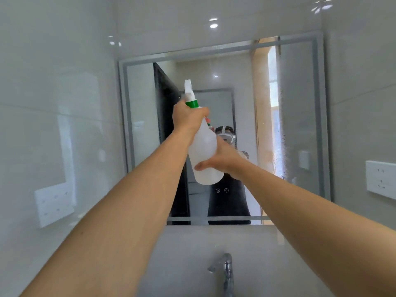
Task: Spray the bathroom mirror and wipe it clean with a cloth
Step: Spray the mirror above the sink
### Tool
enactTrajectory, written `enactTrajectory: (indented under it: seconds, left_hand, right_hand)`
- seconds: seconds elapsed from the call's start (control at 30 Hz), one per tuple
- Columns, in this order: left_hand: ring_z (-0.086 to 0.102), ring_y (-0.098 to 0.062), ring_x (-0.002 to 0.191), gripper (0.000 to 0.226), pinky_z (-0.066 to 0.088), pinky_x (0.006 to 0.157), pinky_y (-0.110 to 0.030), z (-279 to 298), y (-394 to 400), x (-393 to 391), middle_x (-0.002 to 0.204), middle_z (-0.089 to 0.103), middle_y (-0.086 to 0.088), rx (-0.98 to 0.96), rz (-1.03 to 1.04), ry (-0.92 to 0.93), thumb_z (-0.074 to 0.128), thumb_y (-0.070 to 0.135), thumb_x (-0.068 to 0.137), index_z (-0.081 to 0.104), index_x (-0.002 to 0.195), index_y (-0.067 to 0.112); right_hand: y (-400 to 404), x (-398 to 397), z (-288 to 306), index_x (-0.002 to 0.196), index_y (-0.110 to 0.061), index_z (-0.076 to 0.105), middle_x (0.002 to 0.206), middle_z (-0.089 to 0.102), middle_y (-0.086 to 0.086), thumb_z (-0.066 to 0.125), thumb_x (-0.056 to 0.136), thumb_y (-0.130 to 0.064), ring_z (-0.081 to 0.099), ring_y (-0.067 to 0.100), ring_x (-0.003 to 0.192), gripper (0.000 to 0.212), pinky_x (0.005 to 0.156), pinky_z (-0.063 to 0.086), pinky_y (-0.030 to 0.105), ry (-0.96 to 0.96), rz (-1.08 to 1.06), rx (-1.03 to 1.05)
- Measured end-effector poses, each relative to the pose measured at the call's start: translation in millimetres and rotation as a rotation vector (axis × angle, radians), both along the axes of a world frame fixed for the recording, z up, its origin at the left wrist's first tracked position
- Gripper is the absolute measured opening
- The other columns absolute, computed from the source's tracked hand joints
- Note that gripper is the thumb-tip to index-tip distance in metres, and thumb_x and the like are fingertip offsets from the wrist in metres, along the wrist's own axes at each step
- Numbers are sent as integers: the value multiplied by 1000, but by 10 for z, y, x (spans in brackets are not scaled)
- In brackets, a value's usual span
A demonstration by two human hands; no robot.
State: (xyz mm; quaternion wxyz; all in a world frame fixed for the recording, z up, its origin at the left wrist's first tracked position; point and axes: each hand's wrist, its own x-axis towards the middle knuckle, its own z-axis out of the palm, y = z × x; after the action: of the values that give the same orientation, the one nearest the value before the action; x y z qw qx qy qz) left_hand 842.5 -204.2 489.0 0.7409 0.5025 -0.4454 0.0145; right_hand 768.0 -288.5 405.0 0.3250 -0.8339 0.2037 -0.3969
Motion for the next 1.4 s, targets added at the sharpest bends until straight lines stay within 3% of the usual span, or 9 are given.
enactTrajectory:
  seconds: [0.1, 0.17, 0.33, 0.47, 0.67, 0.8, 0.93, 1.13, 1.4]
  left_hand:
    - [71, -36, 69, 26, 62, 68, -44, 60, 169, 193, 78, 62, -3, -23, 72, 35, 69, 3, 65, 59, 86, 16]
    - [72, -36, 69, 24, 62, 72, -49, 75, 289, 312, 78, 64, -6, -25, 110, 53, 69, 5, 63, 58, 79, 19]
    - [68, -22, 52, 21, 56, 55, -32, 50, 567, 489, 77, 65, -10, -47, 182, 100, 69, -1, 68, 60, 80, 13]
    - [69, -19, 55, 24, 50, 49, -24, 16, 781, 649, 81, 64, -7, -36, 156, 126, 69, -2, 75, 60, 92, 11]
    - [70, -10, 59, 36, 48, 43, -18, 13, 1060, 854, 83, 62, 1, -2, 187, 110, 72, 2, 80, 60, 112, 10]
    - [71, -15, 64, 33, 55, 60, -27, 28, 1195, 1036, 86, 64, -1, -30, 253, 113, 72, 3, 77, 61, 108, 11]
    - [72, -19, 69, 43, 62, 77, -40, 19, 1294, 1193, 101, 69, -10, -61, 289, 147, 73, 6, 73, 63, 115, 10]
    - [69, -16, 63, 34, 62, 75, -36, -29, 1334, 1322, 96, 67, -8, -72, 279, 148, 73, 4, 74, 64, 107, 11]
    - [71, -19, 61, 28, 60, 69, -35, -136, 1209, 1357, 84, 61, -3, 5, 159, 103, 71, -1, 74, 58, 96, 12]
  right_hand:
    - [193, 183, 109, 130, -31, 43, 116, 60, -4, 90, 38, -39, 55, 23, 111, 104, 93, 52, 45, 50, 39, -16]
    - [302, 302, 137, 130, -31, 42, 117, 59, -4, 88, 35, -44, 55, 24, 111, 106, 94, 52, 48, 70, 56, -34]
    - [550, 569, 114, 127, -28, 44, 116, 59, -2, 87, 35, -45, 54, 25, 111, 103, 95, 51, 49, 84, 71, -51]
    - [717, 762, 101, 129, -30, 44, 117, 60, -3, 85, 31, -48, 56, 25, 111, 108, 96, 51, 50, 104, 102, -54]
    - [911, 999, 112, 132, -23, 41, 121, 56, 1, 92, 55, -30, 52, 25, 112, 92, 92, 48, 40, 96, 144, -38]
    - [1061, 1144, 129, 133, -22, 40, 123, 54, 3, 91, 60, -27, 50, 26, 112, 89, 94, 47, 41, 94, 165, -53]
    - [1173, 1288, 149, 131, -22, 40, 123, 54, 4, 91, 60, -27, 50, 27, 114, 87, 99, 48, 46, 106, 170, -84]
    - [1230, 1434, 95, 131, -22, 40, 122, 55, 3, 91, 57, -29, 52, 28, 114, 90, 97, 50, 48, 103, 153, -89]
    - [1125, 1420, -75, 133, -21, 39, 120, 53, 1, 91, 60, -29, 49, 23, 111, 90, 89, 46, 39, 86, 108, -34]
